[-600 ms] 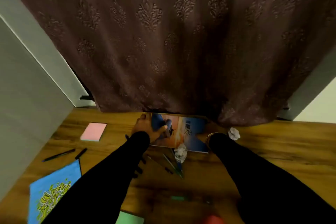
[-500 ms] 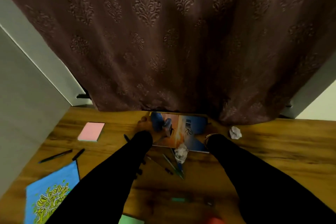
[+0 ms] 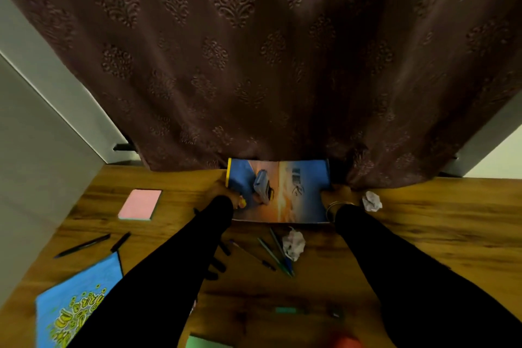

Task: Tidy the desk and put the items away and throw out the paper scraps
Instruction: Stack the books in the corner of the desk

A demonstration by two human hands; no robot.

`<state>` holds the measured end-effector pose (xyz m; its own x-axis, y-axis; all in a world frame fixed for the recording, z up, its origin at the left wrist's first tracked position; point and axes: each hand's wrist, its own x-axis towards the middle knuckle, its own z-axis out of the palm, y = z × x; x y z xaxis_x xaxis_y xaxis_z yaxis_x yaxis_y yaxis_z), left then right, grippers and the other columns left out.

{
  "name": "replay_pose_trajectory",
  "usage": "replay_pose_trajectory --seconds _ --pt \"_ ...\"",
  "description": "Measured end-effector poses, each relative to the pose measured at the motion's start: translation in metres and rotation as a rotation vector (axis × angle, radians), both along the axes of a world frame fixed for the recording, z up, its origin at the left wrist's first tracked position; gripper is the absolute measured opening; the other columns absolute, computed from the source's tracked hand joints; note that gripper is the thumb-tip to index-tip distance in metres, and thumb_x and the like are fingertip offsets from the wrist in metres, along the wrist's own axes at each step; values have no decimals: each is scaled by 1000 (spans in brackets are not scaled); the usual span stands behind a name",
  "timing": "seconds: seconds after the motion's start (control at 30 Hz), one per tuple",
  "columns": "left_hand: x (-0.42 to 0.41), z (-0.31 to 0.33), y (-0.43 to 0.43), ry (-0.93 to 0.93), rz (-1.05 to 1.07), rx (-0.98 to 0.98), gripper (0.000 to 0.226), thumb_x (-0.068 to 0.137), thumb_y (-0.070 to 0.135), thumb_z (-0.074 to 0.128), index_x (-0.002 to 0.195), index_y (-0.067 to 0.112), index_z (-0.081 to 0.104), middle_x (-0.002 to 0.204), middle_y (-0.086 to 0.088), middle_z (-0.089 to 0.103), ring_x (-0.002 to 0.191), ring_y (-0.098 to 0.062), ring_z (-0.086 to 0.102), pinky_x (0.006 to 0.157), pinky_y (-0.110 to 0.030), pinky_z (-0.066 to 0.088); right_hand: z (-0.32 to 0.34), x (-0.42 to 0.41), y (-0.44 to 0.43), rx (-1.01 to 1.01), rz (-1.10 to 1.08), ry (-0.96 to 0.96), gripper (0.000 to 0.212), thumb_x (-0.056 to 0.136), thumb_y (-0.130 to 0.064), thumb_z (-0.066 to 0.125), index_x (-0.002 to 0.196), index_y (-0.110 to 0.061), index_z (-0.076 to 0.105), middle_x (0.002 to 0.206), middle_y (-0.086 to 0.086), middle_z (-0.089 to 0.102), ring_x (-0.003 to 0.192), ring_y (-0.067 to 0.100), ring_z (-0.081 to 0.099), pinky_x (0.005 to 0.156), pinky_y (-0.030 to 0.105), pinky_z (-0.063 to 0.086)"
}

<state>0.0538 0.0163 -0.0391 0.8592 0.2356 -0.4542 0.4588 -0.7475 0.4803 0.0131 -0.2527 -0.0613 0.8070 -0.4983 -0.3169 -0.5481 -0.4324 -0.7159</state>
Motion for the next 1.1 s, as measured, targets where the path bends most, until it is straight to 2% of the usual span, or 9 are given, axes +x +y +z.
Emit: replay_pose_trajectory --seconds 0.07,0.2,0.27,0.37,0.5,0.63,0.77,0.97,1.1 --pt "-6 5 7 -121 42 25 35 86 18 72 118 5 67 124 -11 67 115 -27 62 95 -34 50 18 0 6 21 -10 -78 32 92 -15 61 115 6 65 117 23 67 108 36 62 90 35 47" --pt "-15 31 18 -223 58 -37 26 85 20 70 108 8 70 111 -14 70 110 -30 64 88 -36 49 42 -13 3 114 -11 -140 13 84 -14 69 93 -4 72 85 15 68 80 29 64 74 36 52" --pt "-24 39 24 -230 -44 -13 16 87 25 65 86 10 70 96 -16 72 95 -31 67 80 -34 50 58 -31 -5 126 -21 -180 4 82 -14 71 83 -11 69 74 11 65 65 26 59 63 32 51" --pt "-27 42 23 -139 -215 -68 35 94 23 61 63 15 46 74 -20 63 76 -31 63 71 -35 47 72 -57 -29 57 -21 -173 8 81 -12 70 76 -11 64 58 2 57 50 20 50 50 20 44" --pt "-45 67 -14 -112 -393 -340 38 93 3 64 63 12 42 49 1 45 41 -5 50 43 -21 44 96 -106 -74 -21 -119 -176 18 79 -17 74 69 -7 61 64 8 57 58 22 51 56 26 42" --pt "-49 67 -80 -79 -517 -433 38 92 0 63 63 13 43 41 6 46 44 -11 50 44 -25 48 117 -156 -129 -60 -183 -125 21 79 -19 76 87 0 70 79 13 64 69 22 55 58 26 41" --pt "-64 70 -162 -58 -683 -454 35 91 -3 62 66 15 45 61 -5 46 49 -13 50 51 -29 49 116 -208 -190 -49 -330 -99 33 77 -25 80 99 -3 71 93 13 68 81 25 59 73 30 44" --pt "-92 65 -299 -67 -813 -523 26 91 -12 55 113 1 60 96 -10 64 80 -19 62 53 -20 52 94 -267 -282 54 -566 -125 36 72 -23 83 101 -4 73 97 15 71 92 32 66 88 41 53" --pt "-84 40 -406 -77 -735 -511 34 85 -14 55 67 15 55 76 -12 56 78 -20 52 65 -28 41 39 -287 -366 193 -738 -165 41 69 -15 81 107 -4 72 101 16 73 92 34 68 91 49 55"
